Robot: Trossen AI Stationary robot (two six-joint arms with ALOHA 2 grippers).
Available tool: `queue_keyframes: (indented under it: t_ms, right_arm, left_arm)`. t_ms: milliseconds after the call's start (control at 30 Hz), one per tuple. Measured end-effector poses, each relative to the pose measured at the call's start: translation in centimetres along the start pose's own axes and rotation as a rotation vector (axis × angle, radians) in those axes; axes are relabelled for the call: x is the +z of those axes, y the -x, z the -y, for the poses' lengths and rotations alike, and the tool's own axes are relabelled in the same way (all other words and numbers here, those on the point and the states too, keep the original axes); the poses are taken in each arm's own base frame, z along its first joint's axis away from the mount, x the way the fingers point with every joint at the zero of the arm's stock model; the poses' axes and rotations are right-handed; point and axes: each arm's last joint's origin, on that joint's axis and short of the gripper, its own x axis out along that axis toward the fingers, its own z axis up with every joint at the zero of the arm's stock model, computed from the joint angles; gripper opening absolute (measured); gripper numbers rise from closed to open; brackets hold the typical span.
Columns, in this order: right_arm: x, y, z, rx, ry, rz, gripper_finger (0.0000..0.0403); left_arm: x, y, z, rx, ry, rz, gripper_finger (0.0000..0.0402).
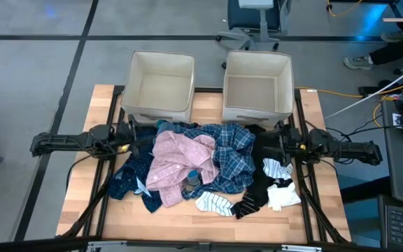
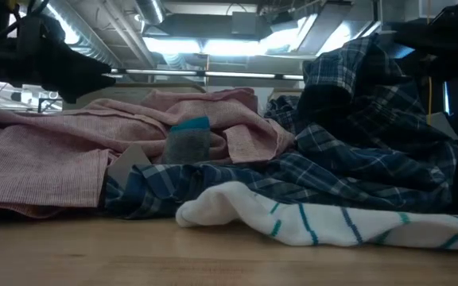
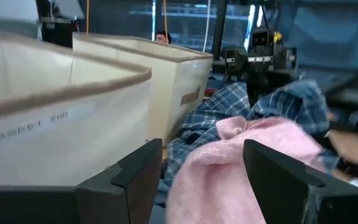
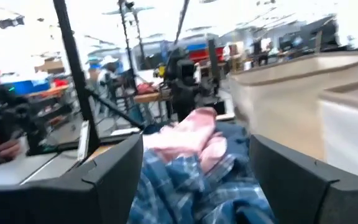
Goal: Sort clothes
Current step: Put the blue pants into the right laundry organizer
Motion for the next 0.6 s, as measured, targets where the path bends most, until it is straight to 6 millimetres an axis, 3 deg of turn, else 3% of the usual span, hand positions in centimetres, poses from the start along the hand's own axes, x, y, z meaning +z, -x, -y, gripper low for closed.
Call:
queue_keyframes:
  t_ms: [167,367,600]
  right_arm:
    - [0.2,0.0,0.1,-0.046,-0.043,0.026,0.0296]
    - [0.3,0.0,0.2,-0.085,-0.053,0.034,0.0296]
    - [2.9,-0.3,-0.1,-0.122,-0.039,0.031,0.0296]
  left_arm:
    - [0.4,0.0,0.0,-0.006,0.100,0.041,0.0217]
    - [1.2,0.1,0.1,-0.014,0.087,0.122,0.0217]
    - [1.8,0.2,0.1,-0.015,0.031,0.178,0.0217]
